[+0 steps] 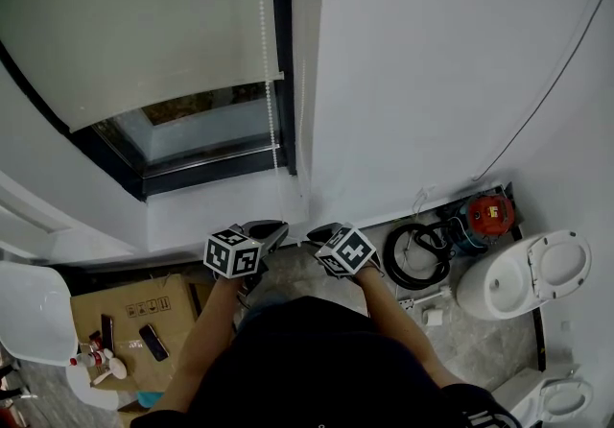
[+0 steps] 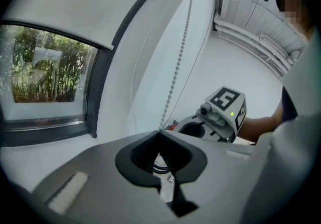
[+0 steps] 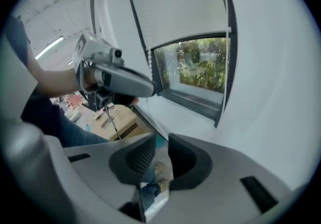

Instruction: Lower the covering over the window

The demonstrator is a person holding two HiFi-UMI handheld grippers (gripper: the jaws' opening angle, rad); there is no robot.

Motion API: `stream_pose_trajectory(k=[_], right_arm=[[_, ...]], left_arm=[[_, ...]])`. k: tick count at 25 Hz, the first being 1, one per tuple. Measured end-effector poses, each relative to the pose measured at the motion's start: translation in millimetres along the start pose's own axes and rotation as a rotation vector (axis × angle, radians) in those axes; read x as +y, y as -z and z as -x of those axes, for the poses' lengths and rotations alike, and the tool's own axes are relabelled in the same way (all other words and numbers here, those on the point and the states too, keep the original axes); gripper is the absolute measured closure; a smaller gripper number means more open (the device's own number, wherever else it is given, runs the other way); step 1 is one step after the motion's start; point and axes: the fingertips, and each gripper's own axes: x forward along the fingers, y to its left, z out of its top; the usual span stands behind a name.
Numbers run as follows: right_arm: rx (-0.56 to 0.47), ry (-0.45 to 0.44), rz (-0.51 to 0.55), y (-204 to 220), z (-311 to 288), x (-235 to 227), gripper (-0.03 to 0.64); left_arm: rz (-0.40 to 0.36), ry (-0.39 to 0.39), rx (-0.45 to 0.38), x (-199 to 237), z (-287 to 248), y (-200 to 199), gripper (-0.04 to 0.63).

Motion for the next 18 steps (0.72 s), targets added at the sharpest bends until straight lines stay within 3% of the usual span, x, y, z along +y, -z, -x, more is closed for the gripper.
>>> stream_pose_trajectory(k=[10, 14, 18], right_arm=[[-0.35, 0.266, 0.066, -91, 87, -24, 0.574], [-0.527, 0.343, 0.073, -123, 121, -17, 0.604], [-0.594, 0.423, 0.084, -136, 144, -17, 0.604]], left_arm=[[-0.003, -0.015, -0.026, 3, -1, -1, 0.584], [-0.033, -0.067, -0.071, 4, 3, -4, 0.583], [0.072, -0.166, -0.186, 24, 17, -8, 0.581]])
